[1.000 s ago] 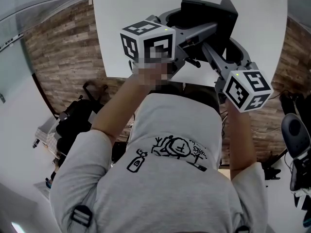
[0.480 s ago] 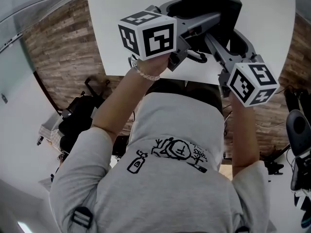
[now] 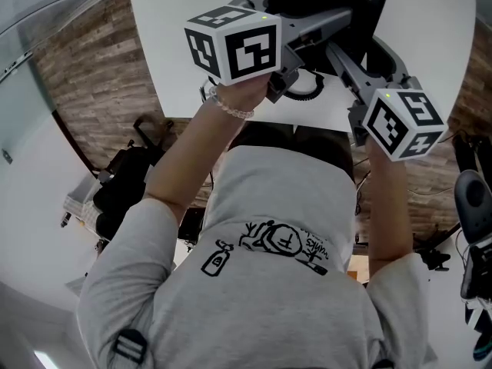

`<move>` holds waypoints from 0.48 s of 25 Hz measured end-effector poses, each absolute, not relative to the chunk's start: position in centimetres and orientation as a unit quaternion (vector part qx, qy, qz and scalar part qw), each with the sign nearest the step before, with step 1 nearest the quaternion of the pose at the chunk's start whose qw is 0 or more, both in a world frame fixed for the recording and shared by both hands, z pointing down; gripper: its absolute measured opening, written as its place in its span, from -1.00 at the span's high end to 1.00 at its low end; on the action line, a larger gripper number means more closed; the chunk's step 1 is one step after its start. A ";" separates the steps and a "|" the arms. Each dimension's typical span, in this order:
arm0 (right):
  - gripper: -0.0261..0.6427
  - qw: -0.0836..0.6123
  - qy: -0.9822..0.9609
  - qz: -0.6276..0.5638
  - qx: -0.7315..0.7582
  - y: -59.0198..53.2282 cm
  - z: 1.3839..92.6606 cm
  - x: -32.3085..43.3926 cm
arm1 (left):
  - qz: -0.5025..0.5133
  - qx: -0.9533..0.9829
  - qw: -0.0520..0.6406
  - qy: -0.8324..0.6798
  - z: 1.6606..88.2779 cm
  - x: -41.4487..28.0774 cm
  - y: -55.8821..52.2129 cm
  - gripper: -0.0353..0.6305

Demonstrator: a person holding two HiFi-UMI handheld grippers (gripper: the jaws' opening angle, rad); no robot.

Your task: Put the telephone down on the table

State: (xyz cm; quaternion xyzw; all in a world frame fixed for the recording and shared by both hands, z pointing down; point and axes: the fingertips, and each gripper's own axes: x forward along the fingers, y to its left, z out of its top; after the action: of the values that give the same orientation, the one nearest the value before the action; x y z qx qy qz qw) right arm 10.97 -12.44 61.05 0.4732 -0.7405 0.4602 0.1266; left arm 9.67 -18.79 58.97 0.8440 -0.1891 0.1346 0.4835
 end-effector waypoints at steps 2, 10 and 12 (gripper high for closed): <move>0.12 0.127 -0.741 0.460 0.473 -12.4 61.2 10.9 | 0.134 0.844 0.483 -0.189 59.1 9.6 -18.8 -0.07; 0.12 0.132 -0.741 0.460 0.472 -12.6 62.3 11.0 | 0.133 0.844 0.484 -0.192 60.1 9.8 -19.0 -0.07; 0.12 0.132 -0.741 0.459 0.472 -12.5 62.5 11.1 | 0.133 0.843 0.484 -0.194 60.4 9.8 -18.9 -0.07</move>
State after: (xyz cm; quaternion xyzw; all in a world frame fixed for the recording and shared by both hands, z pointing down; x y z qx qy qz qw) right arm 11.06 -12.54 62.50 0.4716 -0.7410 0.4592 0.1325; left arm 9.77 -18.90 60.35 0.8429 -0.1944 0.1327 0.4838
